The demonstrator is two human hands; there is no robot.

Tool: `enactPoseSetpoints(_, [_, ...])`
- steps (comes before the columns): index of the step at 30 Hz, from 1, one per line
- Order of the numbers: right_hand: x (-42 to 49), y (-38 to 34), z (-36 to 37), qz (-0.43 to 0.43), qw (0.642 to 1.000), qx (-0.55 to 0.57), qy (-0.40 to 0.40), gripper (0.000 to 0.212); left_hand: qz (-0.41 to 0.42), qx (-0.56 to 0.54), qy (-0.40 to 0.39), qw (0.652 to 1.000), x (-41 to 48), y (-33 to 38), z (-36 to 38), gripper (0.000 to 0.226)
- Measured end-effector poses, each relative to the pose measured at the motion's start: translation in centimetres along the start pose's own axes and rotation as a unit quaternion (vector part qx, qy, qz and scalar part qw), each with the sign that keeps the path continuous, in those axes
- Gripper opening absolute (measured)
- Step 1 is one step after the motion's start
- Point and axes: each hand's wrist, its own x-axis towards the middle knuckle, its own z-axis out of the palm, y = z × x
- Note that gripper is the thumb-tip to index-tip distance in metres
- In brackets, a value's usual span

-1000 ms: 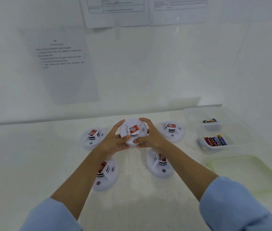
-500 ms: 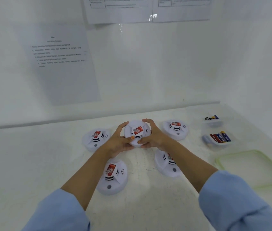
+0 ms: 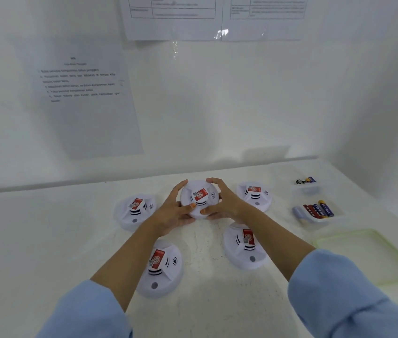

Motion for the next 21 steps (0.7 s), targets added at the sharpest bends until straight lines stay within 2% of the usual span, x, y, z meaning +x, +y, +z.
enactPoseSetpoints(4, [0.2,0.1,-1.2,0.027,0.997,0.063,-0.028,0.058,-0.009,-0.003,-0.005,1.000,-0.1,0.2,-0.3,0.048])
enactPoseSetpoints(7, [0.4,0.4,-1.8,0.027,0.996,0.066,-0.046,0.046,-0.022,-0.018,-0.007,1.000,-0.1,0.3,-0.4,0.043])
enactPoseSetpoints(21, [0.4,0.8,-2.4,0.015,0.996,0.065,-0.063,0.041,-0.026,-0.035,-0.007,0.999,0.3,0.2,-0.4,0.041])
